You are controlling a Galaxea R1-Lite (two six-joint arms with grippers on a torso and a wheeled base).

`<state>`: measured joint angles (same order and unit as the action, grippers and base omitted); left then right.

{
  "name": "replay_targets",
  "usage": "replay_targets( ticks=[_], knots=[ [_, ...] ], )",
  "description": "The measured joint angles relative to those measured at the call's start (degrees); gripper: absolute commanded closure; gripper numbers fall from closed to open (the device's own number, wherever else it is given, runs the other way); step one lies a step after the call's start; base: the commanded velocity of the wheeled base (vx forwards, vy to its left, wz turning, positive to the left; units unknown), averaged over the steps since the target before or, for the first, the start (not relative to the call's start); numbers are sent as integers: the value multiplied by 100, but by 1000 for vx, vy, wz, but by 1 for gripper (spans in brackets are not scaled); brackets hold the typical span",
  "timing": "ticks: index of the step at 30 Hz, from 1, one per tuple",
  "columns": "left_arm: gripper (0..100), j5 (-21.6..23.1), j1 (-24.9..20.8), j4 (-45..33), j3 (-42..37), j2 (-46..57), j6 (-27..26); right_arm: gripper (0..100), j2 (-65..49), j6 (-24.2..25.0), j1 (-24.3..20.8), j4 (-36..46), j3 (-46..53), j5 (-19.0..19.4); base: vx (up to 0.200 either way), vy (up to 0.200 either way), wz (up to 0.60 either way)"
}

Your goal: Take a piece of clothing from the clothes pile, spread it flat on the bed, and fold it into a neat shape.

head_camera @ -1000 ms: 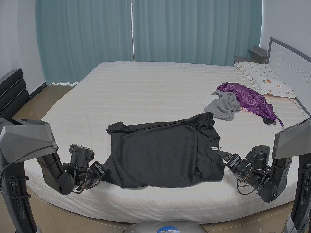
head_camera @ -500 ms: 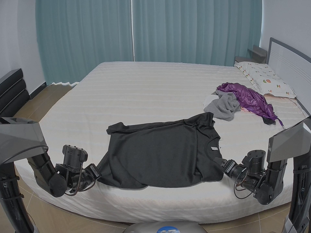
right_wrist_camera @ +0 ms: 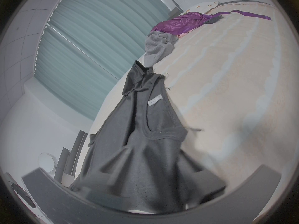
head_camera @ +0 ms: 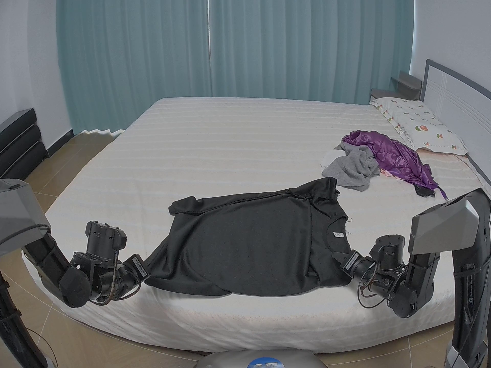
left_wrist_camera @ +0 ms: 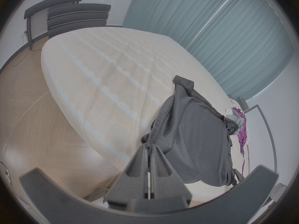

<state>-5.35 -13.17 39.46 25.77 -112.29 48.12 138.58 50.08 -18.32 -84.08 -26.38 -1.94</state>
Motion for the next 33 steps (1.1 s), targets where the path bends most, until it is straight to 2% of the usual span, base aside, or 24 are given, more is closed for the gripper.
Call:
replay_targets(
  ticks=[5, 11, 25, 29, 30, 33],
  knots=[
    [100, -4, 44, 13, 60, 24, 5, 100, -165, -32, 74, 207, -247, 0, 0, 0, 0],
    [100, -6, 105, 59, 124, 20, 16, 100, -346, -65, 256, 835, -1100, 22, 0, 0, 0],
    [100, -23, 295, 668, 177, -318, 33, 100, -38, -144, 405, 2996, -4211, 5, 0, 0, 0],
    [100, -26, 328, 731, 177, -413, 35, 100, 254, -169, 413, 3380, -5030, -77, 0, 0, 0],
    [100, -26, 330, 740, 179, -430, 35, 0, 329, -178, 418, 3432, -5192, -110, 0, 0, 0],
    [100, -26, 341, 767, 184, -478, 35, 0, 613, -271, 446, 3610, -5688, -227, 0, 0, 0]
  ],
)
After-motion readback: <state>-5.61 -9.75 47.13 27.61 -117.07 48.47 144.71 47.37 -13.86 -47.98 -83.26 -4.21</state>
